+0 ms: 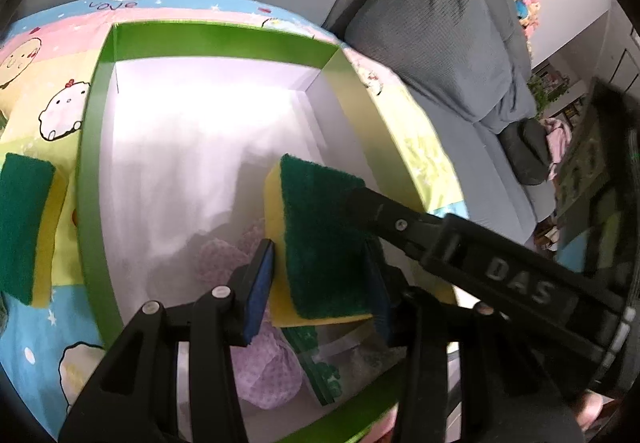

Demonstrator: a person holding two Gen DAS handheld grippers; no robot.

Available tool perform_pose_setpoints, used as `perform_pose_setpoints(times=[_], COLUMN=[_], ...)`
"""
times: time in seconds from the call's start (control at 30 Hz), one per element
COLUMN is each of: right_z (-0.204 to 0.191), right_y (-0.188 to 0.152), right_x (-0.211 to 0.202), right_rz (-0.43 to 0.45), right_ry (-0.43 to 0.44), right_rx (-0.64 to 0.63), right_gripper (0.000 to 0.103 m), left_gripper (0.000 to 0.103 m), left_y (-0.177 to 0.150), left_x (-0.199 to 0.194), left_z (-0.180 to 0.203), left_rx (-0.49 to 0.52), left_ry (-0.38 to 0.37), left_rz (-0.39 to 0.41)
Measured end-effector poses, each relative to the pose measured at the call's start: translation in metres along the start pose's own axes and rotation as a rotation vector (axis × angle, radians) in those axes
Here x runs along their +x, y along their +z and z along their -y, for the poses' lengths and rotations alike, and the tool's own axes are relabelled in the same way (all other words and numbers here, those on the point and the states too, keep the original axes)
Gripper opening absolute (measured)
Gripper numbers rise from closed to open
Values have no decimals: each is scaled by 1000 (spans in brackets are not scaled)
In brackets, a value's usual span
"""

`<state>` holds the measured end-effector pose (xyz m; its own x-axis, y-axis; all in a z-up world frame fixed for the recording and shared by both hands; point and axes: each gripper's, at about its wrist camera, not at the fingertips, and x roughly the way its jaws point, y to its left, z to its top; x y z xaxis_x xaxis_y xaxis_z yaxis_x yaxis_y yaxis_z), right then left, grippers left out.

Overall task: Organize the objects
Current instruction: 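Open the right gripper to drop the sponge into the box, then move the right gripper to the grey cloth and close on it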

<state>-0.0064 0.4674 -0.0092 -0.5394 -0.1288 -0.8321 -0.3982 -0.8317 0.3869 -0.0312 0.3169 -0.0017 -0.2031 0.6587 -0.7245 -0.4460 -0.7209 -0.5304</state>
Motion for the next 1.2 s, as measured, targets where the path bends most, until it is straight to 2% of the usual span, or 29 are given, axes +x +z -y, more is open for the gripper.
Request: perform_pose_setpoints(times=[0.2,0.33,0.47,0.5,0.57,0.67,0.73,0.87,0.97,1.07,1.13,1.2], right_z=[-6,-15,-26,-29,-36,-51,-64,-92,-115,-138,-152,-168], right_y=[-2,-5,-10,-12,-16,-21,-27,-38,-47,-56,-62,-72], right_x=[-19,-27,-33,-34,-38,-44,-47,-47,-43,-35,-28,-19], right_rz=[73,106,130,133,145,175,190,179,154,125,97,63], right_ry=[-19,-23,-9,1,29,66,93,185,247,270,271,286], right_rx=[-22,-34,-60,-61,-66,-96,-121,-175,-208,-249,-276,-314], right_gripper=[42,42,41,43,53,59,65,77,81,81,81,81], left_gripper=[44,49,61,62,63,69,74,76,77,78,78,78], left_y=[-8,-13,-21,-23,-25,-32,-37,-43,-48,-55,-60,-65], left_x=[-27,-49,-79,-88,-102,-128,-142,-166,-178,-183,-178,-171], left_z=[3,-9,-24,-29,-36,-56,-72,-113,-143,-168,-184,-195], left_rx=[47,17,6,8,14,-4,-36,-133,-198,-247,-280,-307], left_ry=[-4,-39,-45,-28,8,66,79,127,188,263,267,241], left_rz=[50,93,165,182,215,294,326,367,386,387,369,346])
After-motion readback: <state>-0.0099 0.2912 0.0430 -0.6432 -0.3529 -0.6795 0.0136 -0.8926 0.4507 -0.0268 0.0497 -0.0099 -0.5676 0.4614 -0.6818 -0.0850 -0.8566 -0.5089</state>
